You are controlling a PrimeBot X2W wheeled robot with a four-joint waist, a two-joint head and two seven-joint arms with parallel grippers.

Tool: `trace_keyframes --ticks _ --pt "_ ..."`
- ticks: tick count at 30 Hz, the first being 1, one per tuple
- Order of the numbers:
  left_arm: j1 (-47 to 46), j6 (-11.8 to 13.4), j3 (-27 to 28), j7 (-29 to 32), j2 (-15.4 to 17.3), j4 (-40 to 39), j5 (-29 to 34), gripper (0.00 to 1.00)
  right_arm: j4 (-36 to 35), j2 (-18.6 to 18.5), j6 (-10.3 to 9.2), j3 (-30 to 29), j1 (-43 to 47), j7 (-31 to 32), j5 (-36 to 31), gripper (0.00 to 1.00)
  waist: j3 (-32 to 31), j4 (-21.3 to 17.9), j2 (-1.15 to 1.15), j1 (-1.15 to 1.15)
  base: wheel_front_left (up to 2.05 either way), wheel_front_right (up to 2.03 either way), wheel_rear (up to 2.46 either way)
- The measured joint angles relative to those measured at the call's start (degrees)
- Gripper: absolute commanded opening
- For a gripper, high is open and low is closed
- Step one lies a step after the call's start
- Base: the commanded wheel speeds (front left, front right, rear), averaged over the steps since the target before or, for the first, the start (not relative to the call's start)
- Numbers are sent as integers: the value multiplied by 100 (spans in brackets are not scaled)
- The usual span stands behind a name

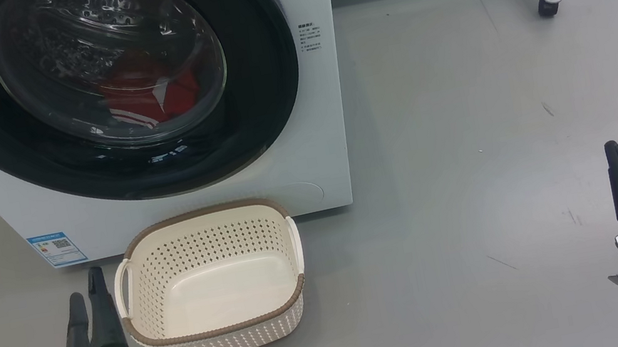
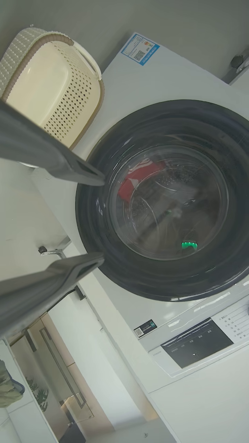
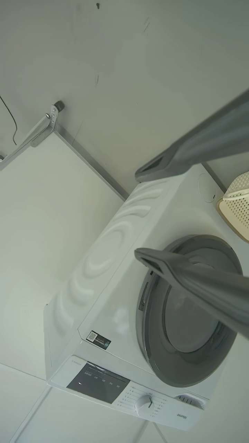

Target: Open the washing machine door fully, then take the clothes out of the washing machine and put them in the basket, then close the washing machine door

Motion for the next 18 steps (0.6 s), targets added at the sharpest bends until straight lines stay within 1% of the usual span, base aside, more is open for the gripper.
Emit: trace_keyframes --ticks 4,9,10,13,14,18 --pt "2 69 -130 -48 -5 -70 331 100 -43 -34 -4 52 0 -37 -231 100 6 -4 0 0 0 0 0" --pt "9 165 -305 -104 -14 -88 944 100 -101 -64 -11 146 0 -112 -553 100 18 -8 0 0 0 0 0" --pt "9 194 -344 -119 -18 -96 1069 100 -110 -77 -52 168 0 -122 -625 100 21 -8 0 0 0 0 0" --pt "17 275 -439 -153 -21 -97 1334 100 -114 -130 -64 219 1 -168 -801 100 30 -10 0 0 0 0 0" --pt "28 301 -480 -167 -21 -92 1446 100 -118 -147 -94 234 1 -169 -883 100 33 -10 0 0 0 0 0" --pt "81 374 -594 -197 -24 -92 1963 100 -120 -213 -109 337 1 -219 -1201 100 48 -9 0 0 0 0 0"
